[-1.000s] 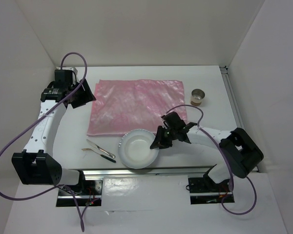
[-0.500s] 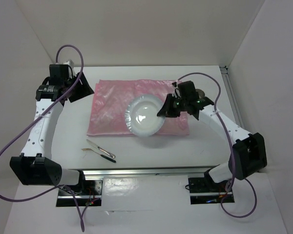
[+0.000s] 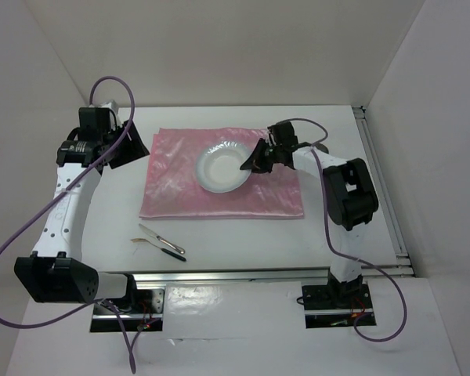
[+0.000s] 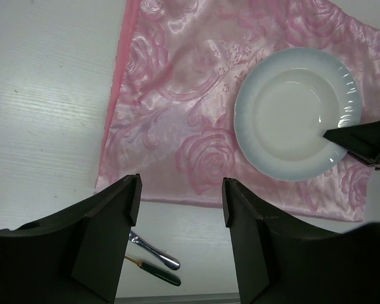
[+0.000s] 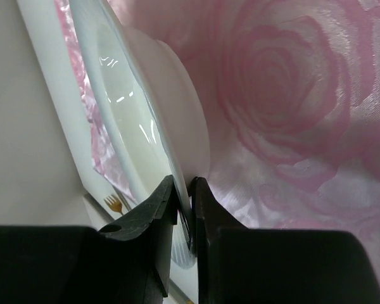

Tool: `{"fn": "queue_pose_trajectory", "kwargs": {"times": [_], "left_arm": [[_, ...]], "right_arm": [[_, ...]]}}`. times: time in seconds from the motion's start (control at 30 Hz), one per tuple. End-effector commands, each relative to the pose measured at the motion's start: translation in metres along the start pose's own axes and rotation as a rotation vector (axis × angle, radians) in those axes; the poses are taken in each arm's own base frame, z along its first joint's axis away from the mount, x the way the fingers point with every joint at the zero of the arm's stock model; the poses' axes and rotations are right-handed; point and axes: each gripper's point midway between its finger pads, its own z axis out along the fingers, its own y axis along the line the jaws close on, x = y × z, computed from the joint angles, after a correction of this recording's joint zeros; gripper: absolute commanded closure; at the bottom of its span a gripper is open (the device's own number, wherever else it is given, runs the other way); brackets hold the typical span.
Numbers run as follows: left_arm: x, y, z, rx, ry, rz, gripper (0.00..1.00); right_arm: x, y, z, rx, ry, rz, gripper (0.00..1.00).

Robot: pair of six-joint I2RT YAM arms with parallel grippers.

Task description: Set the dinner table for one person

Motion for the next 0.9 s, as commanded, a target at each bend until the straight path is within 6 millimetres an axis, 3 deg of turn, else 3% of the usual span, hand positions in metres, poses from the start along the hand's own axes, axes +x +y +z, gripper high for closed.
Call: {"fn": "queue_pose_trajectory", "kwargs": {"times": [0.0,0.27,0.4,0.43,0.53,0.67,0.77,0.8,0.87], "left_arm": [[-0.001,0.002,-0.008,-0.005,-0.027,0.03,0.3],[0.002,0.003,-0.007,-0.008,-0.018,0.02,0.3],[0.002,0.003,-0.007,-0.008,-0.018,0.02,0.3],[0.002,0.003,-0.007,-0.008,-0.018,0.02,0.3],[0.002,0.003,-0.007,-0.008,-0.018,0.02,0.3],[0.003,0.004,-0.004,-0.011,-0.01,0.02,0.3],[0.003,0.004,-0.004,-0.011,-0.01,0.02,0.3],[0.003,0.004,-0.004,-0.011,-0.01,0.02,0.3],[0.0,0.005,-0.003,-0.019,-0.026,0.02,0.3]], "right_arm": [[-0.045,0.071,-0.016,-0.247,-0.105,-0.057,1.0],[-0.03,0.038,0.015,-0.199,-0.017,0.013,1.0],[-0.03,0.024,0.021,-0.144,-0.027,0.028,0.8],[-0.027,0.017,0.022,-0.118,-0.025,0.029,0.66],[-0.034,0.012,0.013,-0.055,-0.073,0.0,0.27],[-0.04,0.011,-0.002,0.019,-0.117,-0.035,0.02],[-0.054,0.02,-0.026,0.067,-0.193,-0.085,0.02],[-0.064,0.027,-0.046,0.108,-0.259,-0.1,0.03],[-0.065,0.03,-0.064,0.151,-0.312,-0.126,0.05]]}}
